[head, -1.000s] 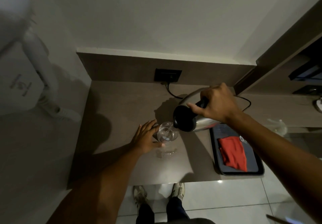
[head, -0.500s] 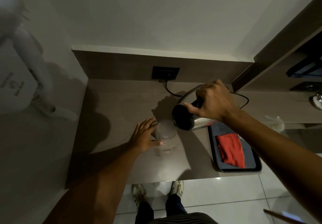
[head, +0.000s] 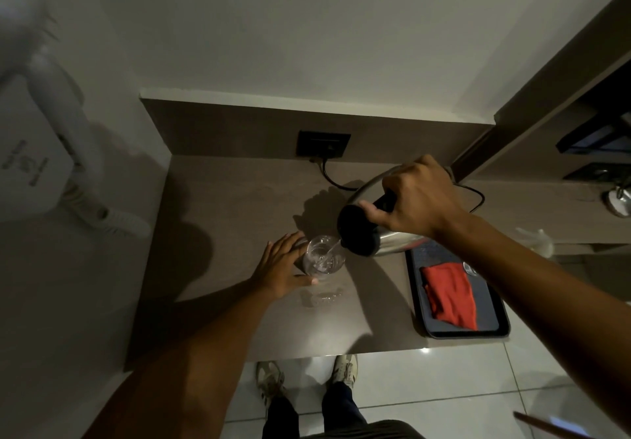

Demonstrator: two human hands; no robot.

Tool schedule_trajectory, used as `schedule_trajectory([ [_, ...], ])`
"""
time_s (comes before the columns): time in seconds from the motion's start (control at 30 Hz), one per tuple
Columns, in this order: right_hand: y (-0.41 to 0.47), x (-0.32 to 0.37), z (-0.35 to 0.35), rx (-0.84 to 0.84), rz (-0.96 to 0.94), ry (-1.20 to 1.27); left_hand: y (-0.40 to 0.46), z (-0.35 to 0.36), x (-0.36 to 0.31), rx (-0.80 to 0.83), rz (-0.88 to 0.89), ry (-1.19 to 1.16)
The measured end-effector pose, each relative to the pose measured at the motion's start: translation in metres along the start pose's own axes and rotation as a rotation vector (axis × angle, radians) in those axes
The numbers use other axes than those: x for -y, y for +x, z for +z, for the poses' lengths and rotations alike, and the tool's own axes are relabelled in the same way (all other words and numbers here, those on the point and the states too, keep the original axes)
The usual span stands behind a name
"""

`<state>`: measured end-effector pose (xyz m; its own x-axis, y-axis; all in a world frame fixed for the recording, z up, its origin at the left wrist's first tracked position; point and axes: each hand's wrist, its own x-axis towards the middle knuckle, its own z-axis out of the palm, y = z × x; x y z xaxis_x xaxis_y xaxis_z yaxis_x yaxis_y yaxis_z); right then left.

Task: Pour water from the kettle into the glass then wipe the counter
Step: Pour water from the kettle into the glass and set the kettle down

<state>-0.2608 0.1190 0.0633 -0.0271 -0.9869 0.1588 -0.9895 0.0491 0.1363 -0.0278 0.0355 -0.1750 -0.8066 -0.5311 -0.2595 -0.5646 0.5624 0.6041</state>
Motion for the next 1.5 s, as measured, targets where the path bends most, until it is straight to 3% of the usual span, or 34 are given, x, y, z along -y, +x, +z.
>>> schedule_trajectory([
  [0.47, 0.004, -0.004, -0.013, -0.029, -0.013, -0.042, -0.001, -0.001, -0.002, 0.015, -0.004, 0.005],
  [1.5, 0.018, 0.009, -0.032, 0.074, -0.021, -0.127, -0.006, -0.005, -0.006, 0.013, -0.014, -0.03],
])
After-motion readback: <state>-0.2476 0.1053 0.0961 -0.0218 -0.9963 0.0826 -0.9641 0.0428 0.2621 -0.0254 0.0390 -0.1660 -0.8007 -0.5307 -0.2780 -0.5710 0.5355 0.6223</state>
